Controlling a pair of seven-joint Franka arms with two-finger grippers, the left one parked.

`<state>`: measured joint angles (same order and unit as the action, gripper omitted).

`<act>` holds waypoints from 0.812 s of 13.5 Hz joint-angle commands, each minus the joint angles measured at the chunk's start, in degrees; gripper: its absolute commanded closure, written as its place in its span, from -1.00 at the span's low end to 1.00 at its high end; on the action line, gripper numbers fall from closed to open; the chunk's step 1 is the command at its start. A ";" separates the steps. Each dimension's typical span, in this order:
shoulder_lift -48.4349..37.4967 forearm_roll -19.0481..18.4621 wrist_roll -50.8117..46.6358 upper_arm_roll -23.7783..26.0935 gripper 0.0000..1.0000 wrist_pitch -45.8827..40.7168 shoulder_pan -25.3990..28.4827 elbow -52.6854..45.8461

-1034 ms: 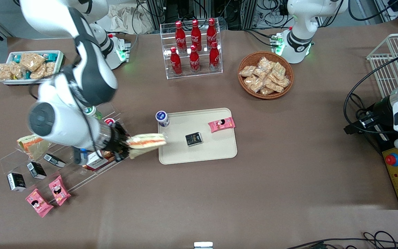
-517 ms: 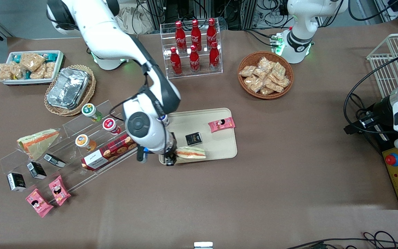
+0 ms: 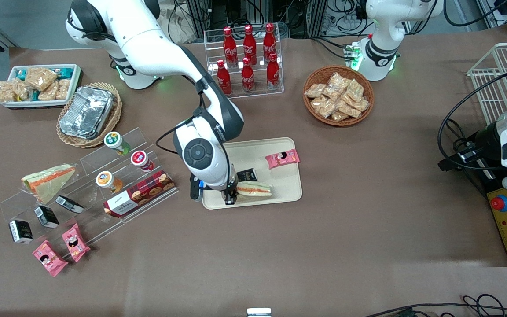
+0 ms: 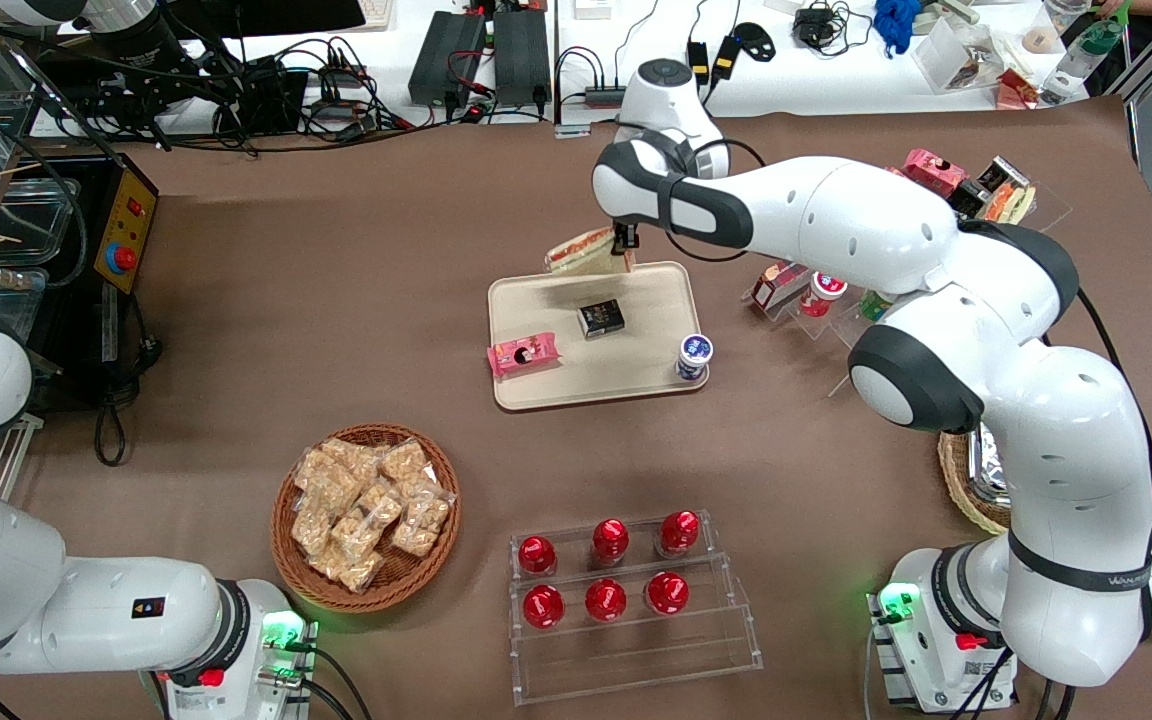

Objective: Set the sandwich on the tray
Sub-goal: 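Carry the held sandwich over the white tray beside the black box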

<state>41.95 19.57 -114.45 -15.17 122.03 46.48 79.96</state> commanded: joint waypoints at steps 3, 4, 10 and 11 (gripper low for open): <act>2.86 -1.29 -0.16 -1.00 1.00 1.45 1.07 1.34; 3.65 -1.38 0.01 -1.00 1.00 1.72 1.07 1.34; 4.80 -1.20 0.28 -0.92 -0.75 3.30 1.25 1.25; 4.80 -1.37 0.54 -1.00 -0.88 3.47 1.16 1.07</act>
<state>45.83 19.02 -114.30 -15.55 124.14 47.14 81.24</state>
